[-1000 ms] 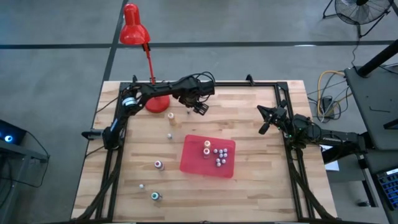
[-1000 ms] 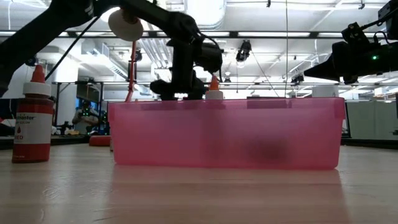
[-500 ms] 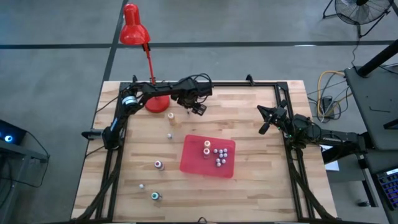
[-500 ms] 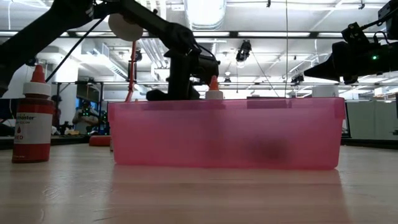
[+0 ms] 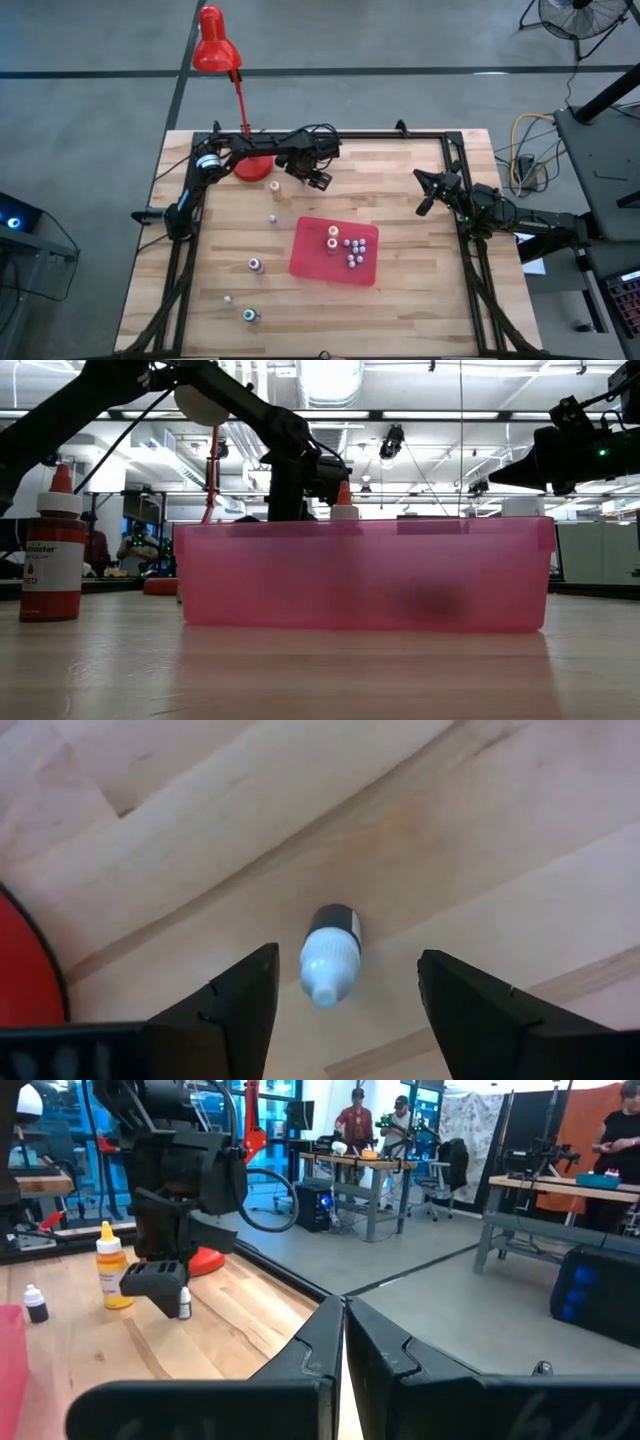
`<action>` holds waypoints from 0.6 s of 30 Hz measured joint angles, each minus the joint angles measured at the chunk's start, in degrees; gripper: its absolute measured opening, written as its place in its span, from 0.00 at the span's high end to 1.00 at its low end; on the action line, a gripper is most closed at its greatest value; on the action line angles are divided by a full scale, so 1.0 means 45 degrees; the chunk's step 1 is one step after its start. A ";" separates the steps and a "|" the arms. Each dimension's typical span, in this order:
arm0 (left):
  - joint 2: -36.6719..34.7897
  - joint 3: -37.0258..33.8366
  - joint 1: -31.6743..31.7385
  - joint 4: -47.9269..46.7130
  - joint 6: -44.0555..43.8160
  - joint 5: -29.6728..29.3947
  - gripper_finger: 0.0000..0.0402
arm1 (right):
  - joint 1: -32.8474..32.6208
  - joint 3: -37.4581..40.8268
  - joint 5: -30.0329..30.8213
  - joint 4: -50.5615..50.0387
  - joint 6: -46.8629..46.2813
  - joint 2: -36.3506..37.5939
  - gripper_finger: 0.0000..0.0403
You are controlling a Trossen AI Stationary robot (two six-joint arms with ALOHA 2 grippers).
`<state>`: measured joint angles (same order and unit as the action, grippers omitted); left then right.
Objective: Pick & Place food coloring
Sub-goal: Put the small black food coloring bottle in the red bin
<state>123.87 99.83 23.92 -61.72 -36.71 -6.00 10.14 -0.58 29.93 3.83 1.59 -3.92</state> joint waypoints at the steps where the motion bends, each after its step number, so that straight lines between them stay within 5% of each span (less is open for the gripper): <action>1: 0.0000 0.0000 0.0000 0.0063 0.0000 0.0000 0.49 | -0.0001 0.0000 0.0000 0.0002 0.0066 0.0000 0.98; 18: 0.0000 -0.0160 0.0000 0.0192 -0.0291 -0.0466 0.79 | -0.0001 0.0000 0.0001 0.0002 0.0070 0.0000 0.98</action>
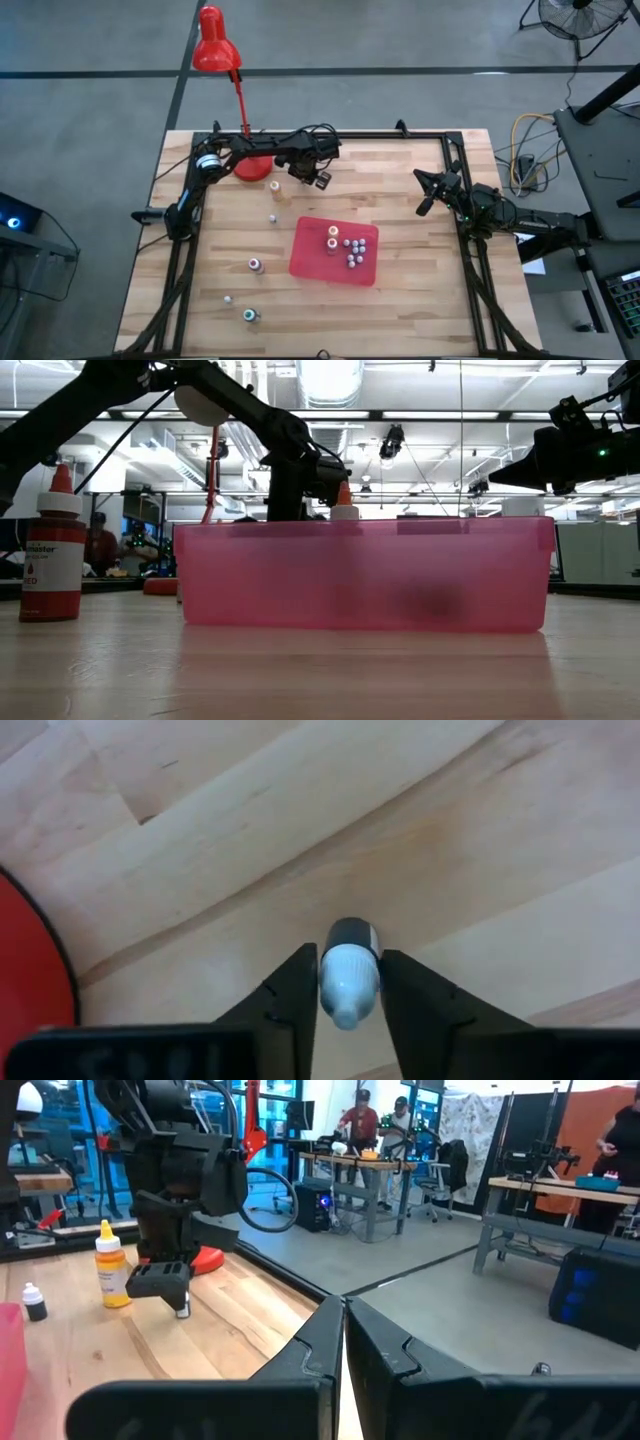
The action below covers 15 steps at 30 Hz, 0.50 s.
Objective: Pick & Place food coloring
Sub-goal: Put the small black food coloring bottle in the red bin
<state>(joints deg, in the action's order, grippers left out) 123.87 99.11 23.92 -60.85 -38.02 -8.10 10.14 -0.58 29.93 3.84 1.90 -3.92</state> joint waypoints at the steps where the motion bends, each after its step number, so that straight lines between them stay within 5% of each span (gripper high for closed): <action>1: 0.0000 -0.0028 0.0000 0.0002 0.0000 0.0000 0.81 | 0.0000 0.0000 -0.0003 -0.0002 0.0004 0.0000 0.98; 15: -0.0044 0.0116 -0.0204 -0.0021 0.0714 -0.0029 0.88 | 0.0001 0.0000 -0.0003 -0.0003 -0.0056 0.0000 0.98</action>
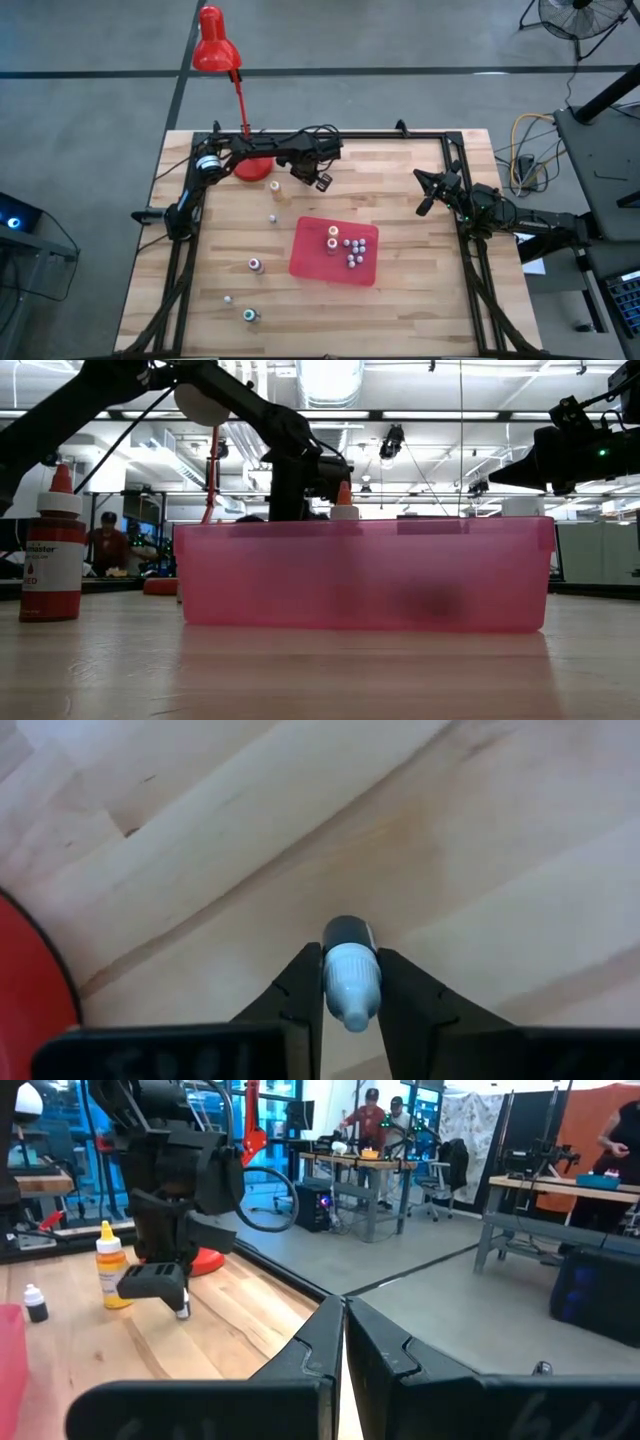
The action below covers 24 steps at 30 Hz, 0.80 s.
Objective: Pick & Place food coloring
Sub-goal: Put the small black food coloring bottle in the red bin
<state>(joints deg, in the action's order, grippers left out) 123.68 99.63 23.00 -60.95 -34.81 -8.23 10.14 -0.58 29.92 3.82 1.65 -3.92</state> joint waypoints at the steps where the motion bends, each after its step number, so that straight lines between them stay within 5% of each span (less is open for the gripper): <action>1: -0.0041 0.0074 -0.0048 -0.0009 0.0103 0.0000 0.88 | 0.0002 0.0000 0.0001 0.0003 0.0051 0.0000 0.98; 24: -0.4723 0.0714 -0.2506 -0.1853 0.4505 -0.0235 0.89 | -0.0001 0.0000 -0.0002 0.0003 -0.0073 -0.0010 0.98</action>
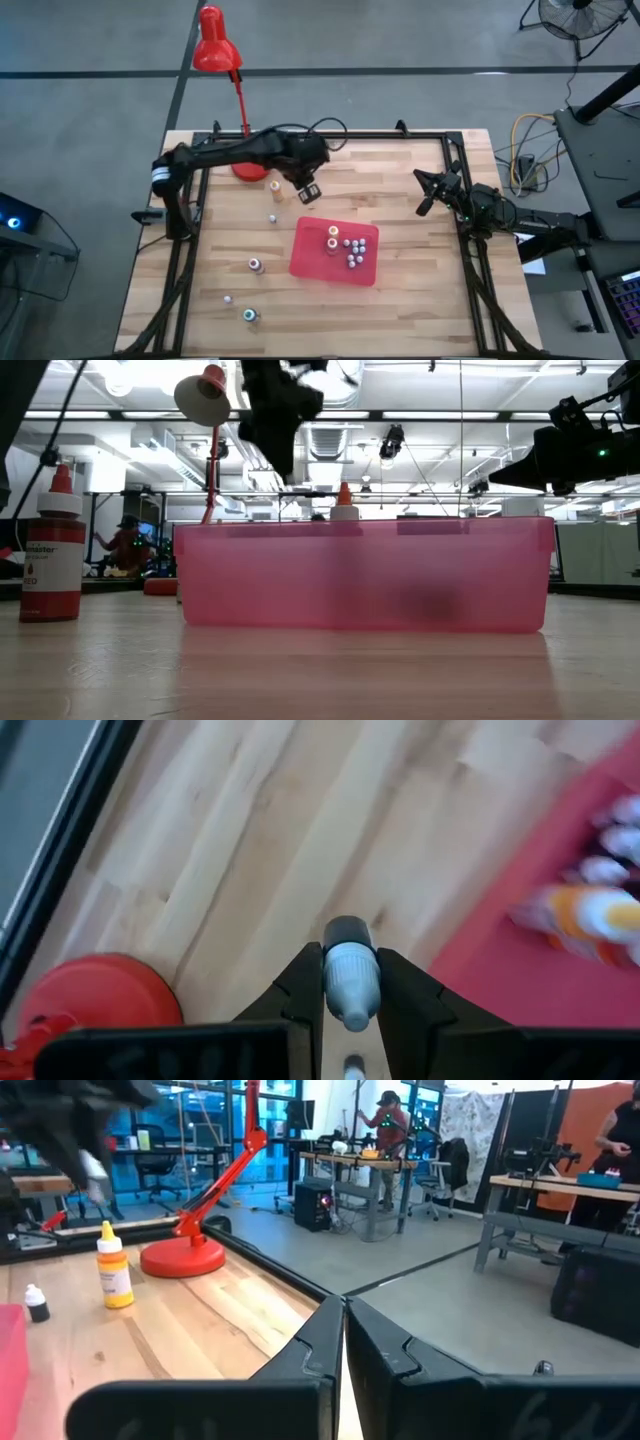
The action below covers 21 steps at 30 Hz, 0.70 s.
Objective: Pick & Place food coloring
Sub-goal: Put the small black food coloring bottle in the red bin
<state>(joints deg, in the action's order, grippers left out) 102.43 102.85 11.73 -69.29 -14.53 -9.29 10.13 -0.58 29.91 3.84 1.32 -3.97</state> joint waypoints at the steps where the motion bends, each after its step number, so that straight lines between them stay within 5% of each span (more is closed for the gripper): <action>1: -0.0123 0.0000 -0.0265 -0.0086 0.0109 -0.0079 0.89 | -0.0001 0.0000 0.0005 0.0000 0.0067 -0.0005 0.98; 9: -0.0435 0.0245 -0.2273 -0.0279 0.0878 -0.0420 0.89 | 0.0004 0.0000 0.0005 0.0000 0.0030 -0.0092 0.98; 21: 0.0510 0.1188 -0.4589 -0.0377 -0.0588 -0.0227 0.89 | 0.0004 0.0000 0.0005 0.0000 0.0109 -0.0093 0.98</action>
<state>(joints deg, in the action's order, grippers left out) 104.72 108.20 -8.92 -70.99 -17.18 -10.31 10.15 -0.58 29.93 3.84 1.81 -4.39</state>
